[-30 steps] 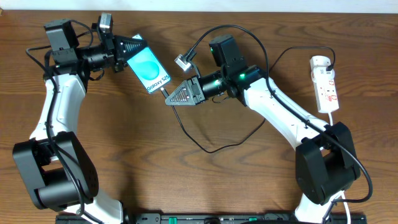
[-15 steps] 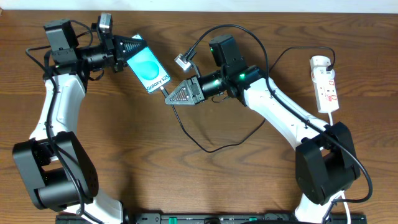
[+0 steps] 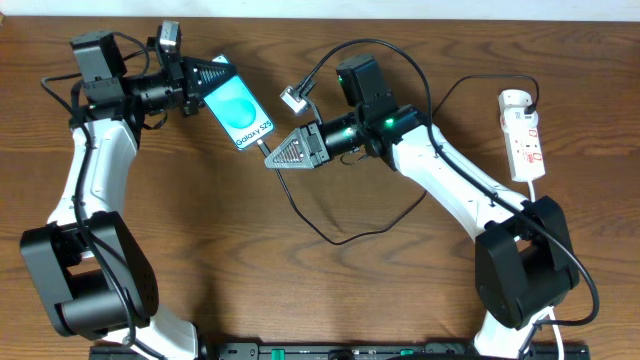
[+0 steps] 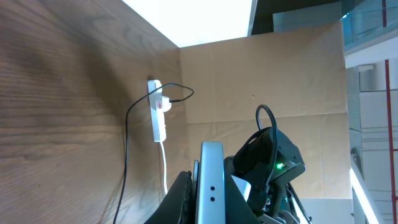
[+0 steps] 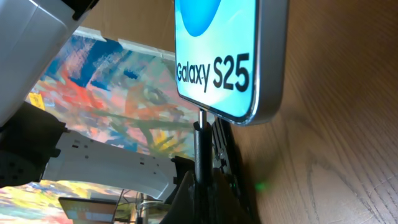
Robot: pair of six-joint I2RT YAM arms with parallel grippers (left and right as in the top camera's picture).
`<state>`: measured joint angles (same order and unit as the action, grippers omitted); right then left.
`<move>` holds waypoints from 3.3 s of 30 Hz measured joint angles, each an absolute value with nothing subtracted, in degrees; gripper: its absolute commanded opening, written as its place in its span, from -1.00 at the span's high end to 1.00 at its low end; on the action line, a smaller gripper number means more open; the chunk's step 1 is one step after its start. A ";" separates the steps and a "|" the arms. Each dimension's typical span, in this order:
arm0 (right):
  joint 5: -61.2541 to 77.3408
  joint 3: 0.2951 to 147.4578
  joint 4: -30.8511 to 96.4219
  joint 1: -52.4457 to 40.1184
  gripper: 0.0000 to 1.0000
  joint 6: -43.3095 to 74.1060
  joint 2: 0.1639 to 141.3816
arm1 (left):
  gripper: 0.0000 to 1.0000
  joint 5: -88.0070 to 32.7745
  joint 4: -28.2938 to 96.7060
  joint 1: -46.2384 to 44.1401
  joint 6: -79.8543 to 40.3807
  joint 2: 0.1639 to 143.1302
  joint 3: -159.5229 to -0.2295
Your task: Plug charger to phone and switch on socket
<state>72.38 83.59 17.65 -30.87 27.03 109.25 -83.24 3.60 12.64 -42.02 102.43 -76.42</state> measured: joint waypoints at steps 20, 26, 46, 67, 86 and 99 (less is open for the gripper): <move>72.23 83.59 17.72 -30.89 0.98 27.03 109.25 | 0.86 -83.24 3.57 12.64 -42.04 102.43 -76.42; 72.23 83.59 17.72 -30.89 0.98 27.03 109.25 | 0.86 -83.24 3.57 12.64 -42.06 102.43 -76.42; 72.01 83.59 17.72 -30.89 0.98 27.24 109.25 | 0.86 -83.24 3.57 12.64 -42.39 102.43 -76.42; 71.00 83.59 16.51 -31.11 0.98 29.39 109.25 | 0.85 -82.56 3.51 12.75 -42.54 102.43 -76.42; 71.37 83.50 14.66 -31.75 0.98 31.05 109.25 | 0.86 -85.43 -0.30 12.97 -42.70 102.45 -76.42; 72.40 83.24 12.56 -31.77 0.98 31.42 109.25 | 0.86 -85.65 -0.32 13.02 -43.27 102.45 -76.42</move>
